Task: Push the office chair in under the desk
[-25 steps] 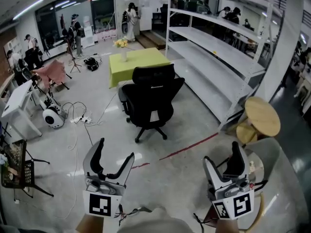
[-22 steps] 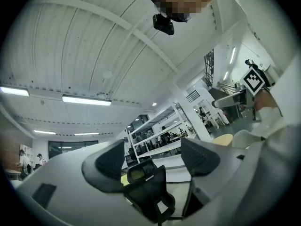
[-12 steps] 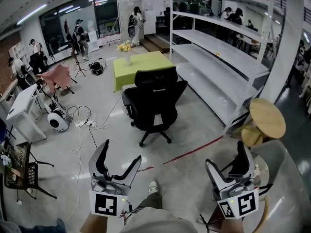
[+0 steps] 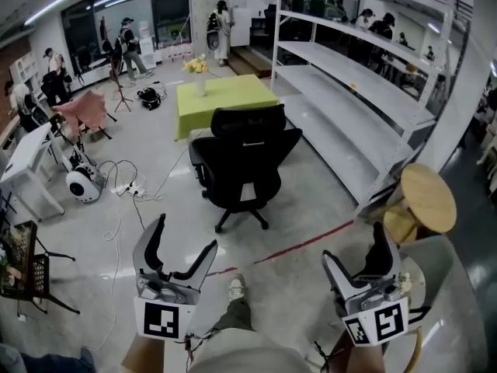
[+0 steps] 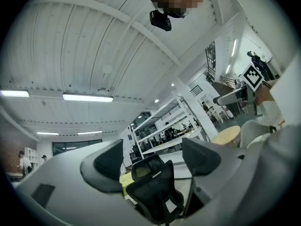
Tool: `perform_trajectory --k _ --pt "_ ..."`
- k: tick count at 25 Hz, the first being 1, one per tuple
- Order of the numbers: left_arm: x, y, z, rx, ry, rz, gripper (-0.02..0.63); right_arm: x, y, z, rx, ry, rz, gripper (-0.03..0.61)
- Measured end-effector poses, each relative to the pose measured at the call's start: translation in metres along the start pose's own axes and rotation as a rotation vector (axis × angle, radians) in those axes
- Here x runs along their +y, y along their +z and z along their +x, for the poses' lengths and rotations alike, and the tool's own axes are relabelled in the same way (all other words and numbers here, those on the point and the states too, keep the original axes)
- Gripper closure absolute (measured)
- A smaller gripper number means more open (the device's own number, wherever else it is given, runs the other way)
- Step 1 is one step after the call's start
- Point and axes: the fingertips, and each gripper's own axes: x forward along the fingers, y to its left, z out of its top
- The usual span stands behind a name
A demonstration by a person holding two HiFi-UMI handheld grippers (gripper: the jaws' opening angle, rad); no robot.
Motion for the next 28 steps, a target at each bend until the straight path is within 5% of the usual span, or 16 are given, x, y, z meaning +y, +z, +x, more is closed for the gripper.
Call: perform_trajectory --k 19,24,28 --pt "0.083 -0.086 0.188 0.075 -0.043 -0.026 0.229 -0.063 -0.086 0.193 0.105 0.016 0.039 0.129" --pt "0.112 -0.106 0.240 0.065 -0.123 0.137 0.229 -0.065 -0.112 0.258 0.156 0.055 0.023 0.127" --pt "0.134 -0.122 0.282 0.062 -0.155 0.165 0.229 -0.070 -0.136 0.309 0.226 0.123 -0.023 0.123"
